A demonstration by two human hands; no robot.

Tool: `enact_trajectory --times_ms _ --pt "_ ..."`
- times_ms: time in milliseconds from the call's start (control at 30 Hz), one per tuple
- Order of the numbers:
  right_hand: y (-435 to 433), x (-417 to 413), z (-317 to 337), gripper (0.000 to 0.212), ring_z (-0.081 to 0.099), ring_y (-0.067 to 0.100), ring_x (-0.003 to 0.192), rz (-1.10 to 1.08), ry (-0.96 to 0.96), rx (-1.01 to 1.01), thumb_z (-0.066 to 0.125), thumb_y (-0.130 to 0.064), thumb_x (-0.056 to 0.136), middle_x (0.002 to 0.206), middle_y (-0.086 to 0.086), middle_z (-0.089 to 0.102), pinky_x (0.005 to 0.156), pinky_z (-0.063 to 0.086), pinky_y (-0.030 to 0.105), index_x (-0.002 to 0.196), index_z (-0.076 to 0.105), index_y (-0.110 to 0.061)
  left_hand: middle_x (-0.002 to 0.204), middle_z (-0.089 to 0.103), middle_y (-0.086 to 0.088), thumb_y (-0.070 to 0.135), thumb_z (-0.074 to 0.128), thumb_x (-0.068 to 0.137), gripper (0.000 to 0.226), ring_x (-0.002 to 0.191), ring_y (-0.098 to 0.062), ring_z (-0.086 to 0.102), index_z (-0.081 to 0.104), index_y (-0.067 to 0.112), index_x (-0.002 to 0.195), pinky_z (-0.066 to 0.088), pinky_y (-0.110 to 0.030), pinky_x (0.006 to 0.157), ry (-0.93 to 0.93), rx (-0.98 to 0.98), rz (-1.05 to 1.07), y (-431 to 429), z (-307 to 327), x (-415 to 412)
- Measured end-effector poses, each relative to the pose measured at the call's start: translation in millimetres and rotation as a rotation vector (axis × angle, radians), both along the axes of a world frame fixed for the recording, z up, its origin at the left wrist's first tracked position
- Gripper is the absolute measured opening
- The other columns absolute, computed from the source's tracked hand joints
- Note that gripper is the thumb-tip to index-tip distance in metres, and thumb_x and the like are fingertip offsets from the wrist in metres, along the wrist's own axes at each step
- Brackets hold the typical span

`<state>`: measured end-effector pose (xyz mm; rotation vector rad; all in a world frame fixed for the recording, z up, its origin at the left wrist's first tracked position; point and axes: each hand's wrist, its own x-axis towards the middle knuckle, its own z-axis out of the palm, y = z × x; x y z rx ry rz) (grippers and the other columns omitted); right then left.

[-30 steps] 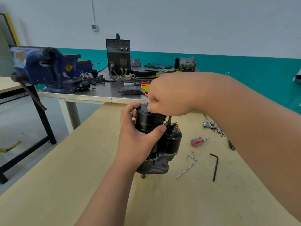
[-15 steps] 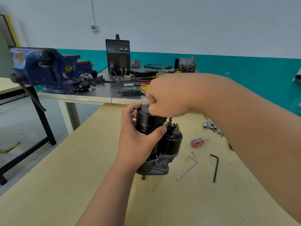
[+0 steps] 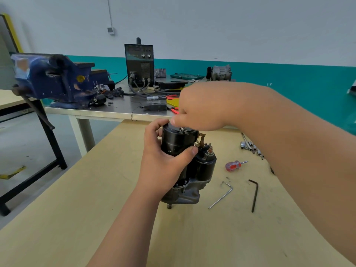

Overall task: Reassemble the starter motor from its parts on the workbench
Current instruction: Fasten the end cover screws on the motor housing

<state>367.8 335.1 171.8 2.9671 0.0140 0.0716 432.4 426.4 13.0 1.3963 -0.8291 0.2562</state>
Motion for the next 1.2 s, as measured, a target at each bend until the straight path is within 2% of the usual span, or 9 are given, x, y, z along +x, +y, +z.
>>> enact_trajectory --times_ms 167,233,400,567,667,833,967,1133,1200 --pt "-2.9 -0.8 1.1 0.028 0.049 0.014 0.063 0.006 0.052 0.051 0.05 -0.035 0.095 0.069 -0.003 0.053 0.054 0.035 0.026 0.071 0.055 -0.022 0.107 0.052 0.026 0.044 0.079 0.059 0.067 0.091 -0.005 0.065 0.039 0.062 0.108 0.052 -0.015 0.071 0.014 -0.016 -0.019 2.6 -0.1 0.9" --pt "-2.6 -1.6 0.0 0.036 0.045 0.013 0.057 -0.004 0.033 0.019 0.046 -0.039 0.098 0.063 -0.003 0.048 0.052 0.031 0.026 0.067 0.051 -0.021 0.101 0.053 0.031 0.044 0.079 0.059 0.066 0.088 -0.004 0.066 0.039 0.063 0.107 0.052 -0.013 0.067 0.04 -0.024 -0.019 4.2 0.0 3.0" --pt "-0.9 4.0 -2.7 0.009 0.05 0.002 0.072 0.079 -0.001 0.107 0.052 -0.032 0.096 0.082 -0.016 0.051 0.058 0.034 0.021 0.098 0.061 -0.03 0.099 0.055 0.024 0.045 0.078 0.059 0.063 0.081 0.003 0.065 0.039 0.063 0.105 0.05 -0.009 0.061 0.085 -0.071 -0.003 9.3 0.8 6.2" --pt "1.8 14.4 -2.1 0.019 0.051 0.008 0.068 0.102 -0.001 0.149 0.05 -0.032 0.096 0.08 -0.007 0.06 0.058 0.037 0.026 0.087 0.064 -0.025 0.094 0.055 0.038 0.039 0.078 0.061 0.064 0.081 0.002 0.066 0.038 0.062 0.105 0.049 -0.009 0.063 0.049 -0.037 -0.036 10.3 2.6 1.8" --pt "1.0 9.4 -0.1 0.014 0.053 0.006 0.068 0.108 0.032 0.195 0.054 -0.03 0.091 0.079 -0.01 0.062 0.059 0.04 0.024 0.082 0.064 -0.03 0.101 0.056 0.031 0.038 0.079 0.06 0.066 0.087 0.0 0.065 0.039 0.06 0.107 0.05 -0.01 0.067 0.016 -0.024 -0.04 7.3 2.3 -2.0" --pt "-3.6 -0.5 5.3 0.012 0.057 0.006 0.071 0.051 0.077 0.158 0.059 -0.03 0.092 0.079 -0.011 0.063 0.06 0.042 0.023 0.083 0.067 -0.029 0.119 0.051 0.013 0.047 0.078 0.057 0.068 0.104 -0.014 0.062 0.037 0.065 0.107 0.054 -0.029 0.081 0.013 0.0 0.035 2.2 -1.1 -1.5" --pt "2.4 4.8 -1.8 0.04 0.042 0.01 0.052 0.038 0.008 -0.015 0.046 -0.037 0.1 0.06 -0.003 0.048 0.049 0.029 0.024 0.063 0.05 -0.022 0.117 0.052 0.013 0.045 0.079 0.057 0.066 0.099 -0.006 0.062 0.038 0.065 0.106 0.051 -0.016 0.076 0.008 -0.009 0.027 2.6 0.5 -0.5" --pt "6.0 3.0 -1.5 0.019 0.052 0.011 0.066 0.063 0.014 0.044 0.051 -0.033 0.095 0.075 -0.006 0.058 0.054 0.033 0.025 0.079 0.058 -0.026 0.106 0.052 0.021 0.031 0.082 0.063 0.068 0.087 0.001 0.064 0.039 0.064 0.105 0.048 -0.008 0.065 0.016 -0.047 0.009 7.5 0.0 -0.4" --pt "7.4 4.6 -1.5 0.028 0.048 0.011 0.061 0.071 0.007 -0.003 0.049 -0.034 0.097 0.069 -0.005 0.054 0.052 0.031 0.025 0.071 0.054 -0.025 0.101 0.053 0.027 0.028 0.082 0.064 0.068 0.084 0.002 0.064 0.039 0.063 0.105 0.048 -0.007 0.064 0.021 -0.054 -0.002 8.7 0.2 -1.1"
